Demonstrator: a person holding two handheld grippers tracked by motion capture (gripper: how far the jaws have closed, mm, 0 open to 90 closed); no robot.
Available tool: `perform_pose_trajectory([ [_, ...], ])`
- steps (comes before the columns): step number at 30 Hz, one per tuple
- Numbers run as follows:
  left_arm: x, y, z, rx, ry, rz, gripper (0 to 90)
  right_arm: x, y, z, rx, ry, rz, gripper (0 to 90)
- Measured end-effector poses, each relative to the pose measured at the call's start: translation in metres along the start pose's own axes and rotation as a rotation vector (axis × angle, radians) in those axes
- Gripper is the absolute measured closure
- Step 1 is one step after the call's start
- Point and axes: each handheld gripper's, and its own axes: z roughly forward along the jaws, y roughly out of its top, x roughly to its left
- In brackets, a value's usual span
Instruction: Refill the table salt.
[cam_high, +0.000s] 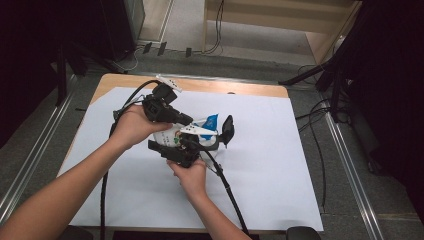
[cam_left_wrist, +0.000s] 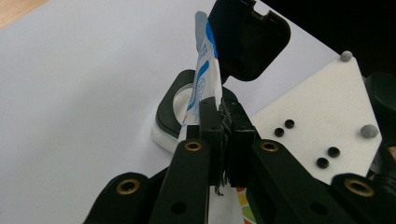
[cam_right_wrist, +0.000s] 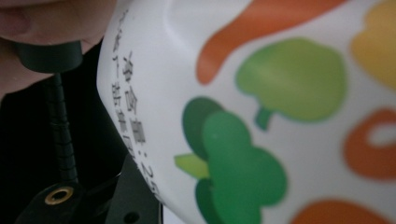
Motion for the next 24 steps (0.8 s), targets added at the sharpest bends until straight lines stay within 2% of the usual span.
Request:
perform_pose_trajectory([
  [9,-0.0002,0.0004,-0.0001,0.002,0.007,-0.007,89.7,0.0034,-0.0010,0.0012,0.014,-0.029,-0.056,56.3],
  [16,-0.0007,0.0003,0.0002,-0.007,0.001,-0.006,89.6,0.0032,0.0005,-0.0002,0.009,-0.028,-0.039,63.6],
  [24,-0.0010,-0.0005,0.0000,-0.014,-0.004,-0.003,88.9,0.0035,0.0005,-0.0013,-0.011,-0.025,-0.009,65.9],
])
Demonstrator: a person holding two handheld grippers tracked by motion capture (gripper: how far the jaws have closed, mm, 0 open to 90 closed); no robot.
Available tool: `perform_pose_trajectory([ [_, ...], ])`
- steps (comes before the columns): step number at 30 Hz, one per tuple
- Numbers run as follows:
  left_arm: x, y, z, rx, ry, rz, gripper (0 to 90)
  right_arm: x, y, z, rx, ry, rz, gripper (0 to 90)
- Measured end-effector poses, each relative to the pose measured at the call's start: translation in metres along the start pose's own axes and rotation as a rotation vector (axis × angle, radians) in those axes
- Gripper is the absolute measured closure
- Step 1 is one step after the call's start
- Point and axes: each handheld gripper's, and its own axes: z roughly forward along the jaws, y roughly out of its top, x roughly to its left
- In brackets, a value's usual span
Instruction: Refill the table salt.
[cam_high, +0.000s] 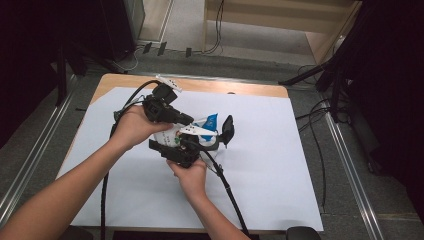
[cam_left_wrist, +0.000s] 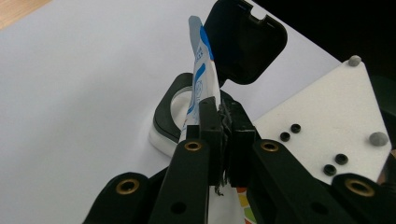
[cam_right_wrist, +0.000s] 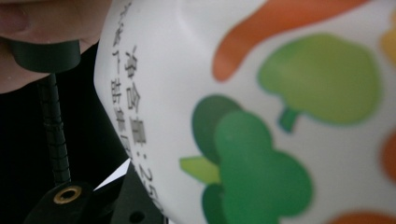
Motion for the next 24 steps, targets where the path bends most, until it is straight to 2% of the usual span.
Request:
perform_pose_trajectory([
  [12,-0.0010,-0.0017,-0.0020,-0.004,0.002,0.002,89.1,0.0011,-0.0005,0.0024,-0.030,0.042,0.026,66.3],
  [24,0.0022,-0.0046,-0.0014,-0.009,0.005,-0.005,90.0,-0.0019,-0.0014,0.0031,0.018,0.020,-0.008,66.2],
])
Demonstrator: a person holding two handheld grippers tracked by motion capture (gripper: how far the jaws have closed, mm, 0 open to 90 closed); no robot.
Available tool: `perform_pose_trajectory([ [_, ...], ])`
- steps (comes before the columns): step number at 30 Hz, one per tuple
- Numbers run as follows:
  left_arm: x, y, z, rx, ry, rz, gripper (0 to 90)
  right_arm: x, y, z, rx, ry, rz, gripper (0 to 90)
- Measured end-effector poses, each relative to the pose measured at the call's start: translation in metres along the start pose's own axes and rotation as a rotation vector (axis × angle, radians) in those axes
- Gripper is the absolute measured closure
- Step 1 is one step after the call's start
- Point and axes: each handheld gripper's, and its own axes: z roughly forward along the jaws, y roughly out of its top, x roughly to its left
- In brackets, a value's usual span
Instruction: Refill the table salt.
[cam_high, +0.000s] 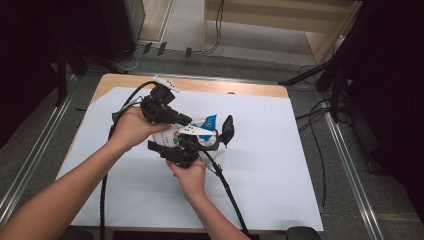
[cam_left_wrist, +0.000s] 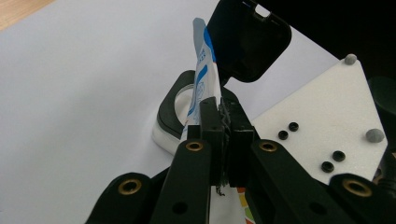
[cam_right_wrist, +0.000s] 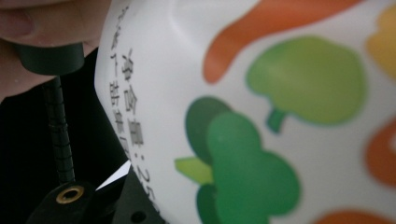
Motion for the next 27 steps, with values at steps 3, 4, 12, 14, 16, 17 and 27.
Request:
perform_pose_trajectory([
  [3,0.0002,-0.0001,-0.0010,-0.002,0.002,0.002,90.0,-0.0002,0.0007,-0.0004,0.007,-0.006,-0.016,66.2],
  [4,0.0003,-0.0004,-0.0013,-0.004,0.001,0.001,90.0,0.0000,0.0009,-0.0003,0.009,-0.008,-0.018,66.2],
  [12,0.0012,0.0001,-0.0033,-0.014,-0.001,-0.003,90.0,-0.0002,0.0021,0.0003,0.015,-0.014,-0.029,66.2],
  [14,0.0012,0.0005,-0.0026,-0.010,0.000,-0.002,90.0,-0.0009,0.0024,0.0003,0.014,-0.008,-0.024,66.1],
  [16,0.0002,0.0013,-0.0018,-0.007,0.006,-0.001,90.0,-0.0014,0.0029,0.0002,0.010,0.002,-0.015,65.9],
  [17,0.0002,0.0016,-0.0015,-0.008,0.003,0.002,90.0,-0.0016,0.0032,-0.0001,0.010,0.006,-0.012,65.8],
  [27,-0.0006,0.0051,-0.0014,-0.011,0.003,0.001,89.9,-0.0019,0.0068,-0.0025,-0.006,0.033,0.009,65.7],
])
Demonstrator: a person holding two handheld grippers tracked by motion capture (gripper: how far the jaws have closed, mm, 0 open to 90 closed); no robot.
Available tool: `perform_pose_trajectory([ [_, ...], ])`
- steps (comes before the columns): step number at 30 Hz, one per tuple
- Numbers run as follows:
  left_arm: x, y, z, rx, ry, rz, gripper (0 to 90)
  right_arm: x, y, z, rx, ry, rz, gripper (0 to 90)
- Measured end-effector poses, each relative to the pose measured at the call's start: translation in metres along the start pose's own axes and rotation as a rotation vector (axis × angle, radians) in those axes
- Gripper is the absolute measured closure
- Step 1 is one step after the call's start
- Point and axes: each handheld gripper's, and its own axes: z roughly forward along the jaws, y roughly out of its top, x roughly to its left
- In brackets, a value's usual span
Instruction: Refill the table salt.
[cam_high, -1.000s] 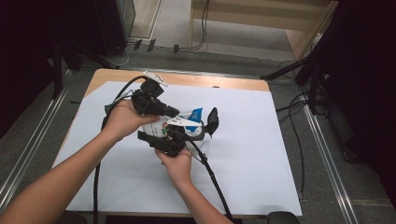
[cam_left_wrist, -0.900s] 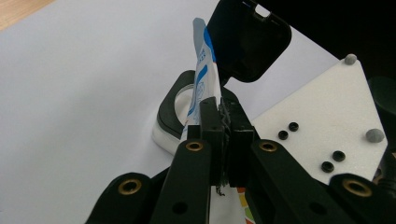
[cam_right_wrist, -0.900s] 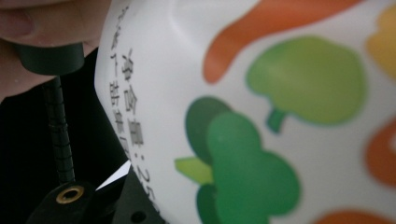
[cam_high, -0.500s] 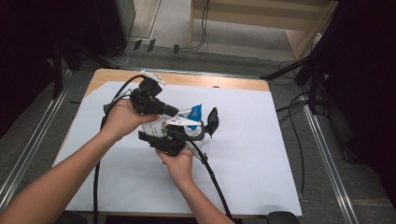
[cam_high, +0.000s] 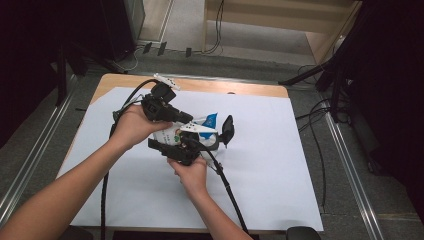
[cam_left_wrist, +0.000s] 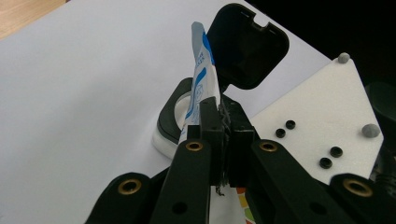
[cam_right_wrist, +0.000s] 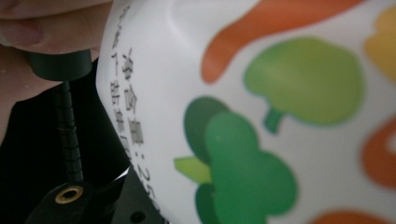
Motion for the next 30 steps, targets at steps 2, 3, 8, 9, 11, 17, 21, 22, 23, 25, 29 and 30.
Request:
perform_pose_trajectory([
  [2,0.0000,0.0002,0.0003,0.000,-0.002,-0.003,89.9,-0.0003,0.0002,-0.0001,0.000,0.001,-0.002,65.3],
  [3,0.0001,0.0005,0.0004,-0.001,-0.003,-0.004,89.9,-0.0006,0.0004,-0.0003,0.000,0.005,0.000,64.8],
  [8,-0.0001,0.0015,0.0007,0.002,0.003,-0.004,89.9,-0.0011,0.0010,-0.0008,0.001,0.008,0.002,64.5],
  [9,-0.0001,0.0016,0.0008,0.003,0.002,-0.005,89.8,-0.0012,0.0011,-0.0009,0.001,0.008,0.004,64.3],
  [11,0.0003,0.0016,0.0013,0.001,-0.003,-0.006,89.8,-0.0014,0.0011,-0.0012,0.003,0.007,0.002,64.3],
  [17,0.0005,0.0020,0.0019,0.002,-0.001,-0.007,89.8,-0.0020,0.0010,-0.0012,0.008,0.002,-0.003,64.2],
  [21,0.0001,0.0035,0.0017,0.014,0.009,-0.004,89.9,-0.0025,0.0010,-0.0010,0.005,0.003,-0.002,64.2],
  [22,0.0002,0.0036,0.0017,0.017,0.009,-0.004,89.8,-0.0027,0.0011,-0.0010,0.004,0.003,-0.002,64.3],
  [23,0.0003,0.0037,0.0017,0.015,0.008,-0.006,89.8,-0.0026,0.0011,-0.0011,0.003,0.005,0.001,64.5],
  [25,0.0004,0.0037,0.0017,0.013,0.006,-0.007,89.8,-0.0026,0.0011,-0.0011,0.004,0.014,0.009,64.6],
  [29,-0.0005,0.0042,0.0010,0.009,0.010,-0.005,89.9,-0.0031,0.0014,-0.0013,-0.005,0.033,0.016,64.7],
  [30,-0.0005,0.0042,0.0010,0.009,0.010,-0.005,89.9,-0.0031,0.0014,-0.0013,-0.005,0.033,0.016,64.7],
])
